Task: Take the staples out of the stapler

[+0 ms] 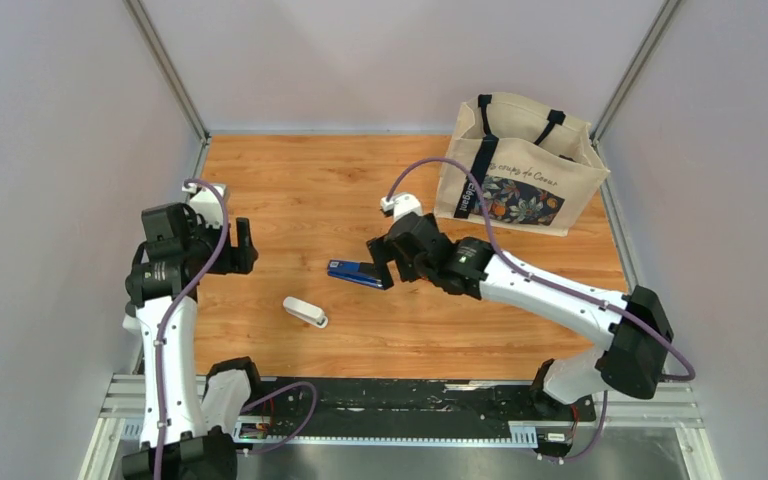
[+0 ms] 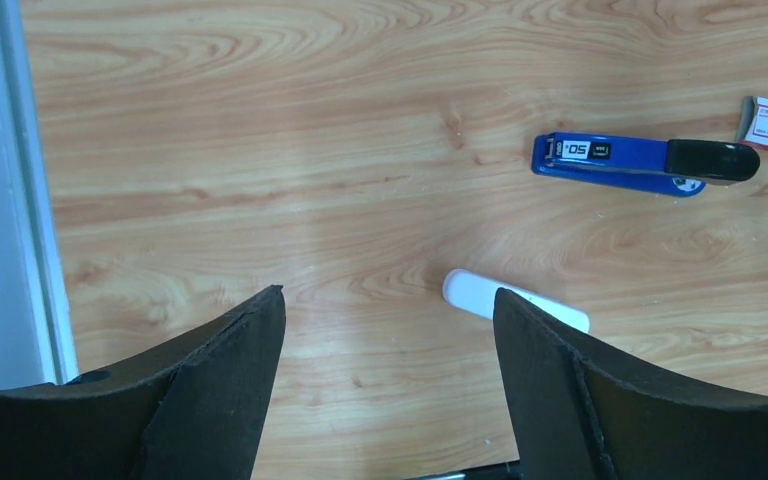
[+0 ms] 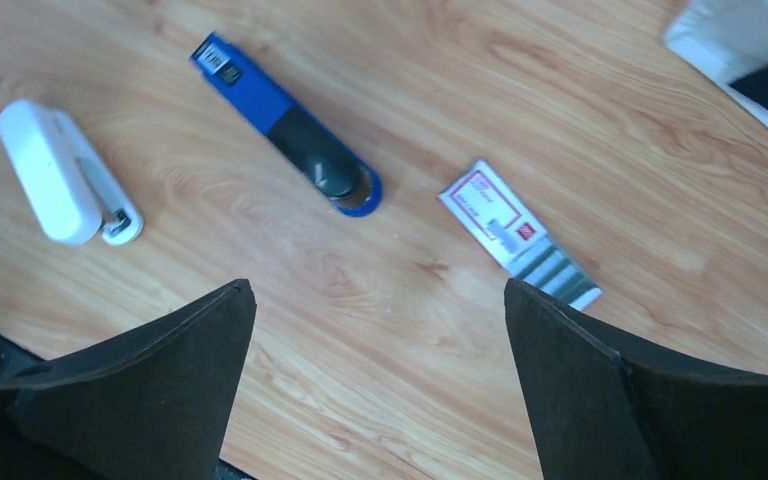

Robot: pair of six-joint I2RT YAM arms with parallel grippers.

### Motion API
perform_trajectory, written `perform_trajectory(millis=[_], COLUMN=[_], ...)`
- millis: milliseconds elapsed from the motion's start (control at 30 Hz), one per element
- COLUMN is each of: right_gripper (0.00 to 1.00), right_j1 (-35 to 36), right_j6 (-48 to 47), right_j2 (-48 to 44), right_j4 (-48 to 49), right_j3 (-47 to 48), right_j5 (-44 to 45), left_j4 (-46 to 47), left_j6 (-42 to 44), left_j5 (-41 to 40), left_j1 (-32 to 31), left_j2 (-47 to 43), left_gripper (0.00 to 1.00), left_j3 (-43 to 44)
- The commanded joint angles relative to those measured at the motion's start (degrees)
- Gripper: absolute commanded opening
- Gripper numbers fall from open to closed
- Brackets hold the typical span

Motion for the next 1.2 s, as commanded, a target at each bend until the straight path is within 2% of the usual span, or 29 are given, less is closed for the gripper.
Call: perform_trajectory(millis=[0, 267, 433, 533, 900, 1167], right_gripper=[1.00, 1.00, 0.92, 0.91, 0.87, 0.76], right_j1=[3.90, 10.14, 11.20, 12.43, 15.33, 16.03], right_j6=[-6.17, -14.71, -16.38, -17.61, -20.07, -20.07], right_j2=[3.00, 12.67, 20.40, 23.74, 32.71, 37.37], right_j4=[1.83, 1.83, 2.01, 2.62, 3.77, 4.38], right_j3=[3.34, 9.40, 13.70, 16.16, 24.51, 28.38], right_j5=[-1.20, -6.48, -12.35, -13.86, -21.77, -22.74], left_j4=[-1.19, -3.91, -7.59, -10.23, -14.37, -15.78], left_j6=[-0.43, 0.89, 3.61, 6.42, 14.95, 16.71], left_j5=[8.47, 14.44, 19.45, 21.66, 22.01, 21.75], left_j1=[6.10, 12.70, 18.05, 20.26, 20.70, 20.97], left_j2=[3.48, 5.16, 6.22, 6.83, 8.24, 7.81], left_gripper=[0.84, 0.85, 0.85, 0.86, 0.86, 0.87], left_j3=[0.45, 0.54, 0.80, 1.77, 1.16, 2.21])
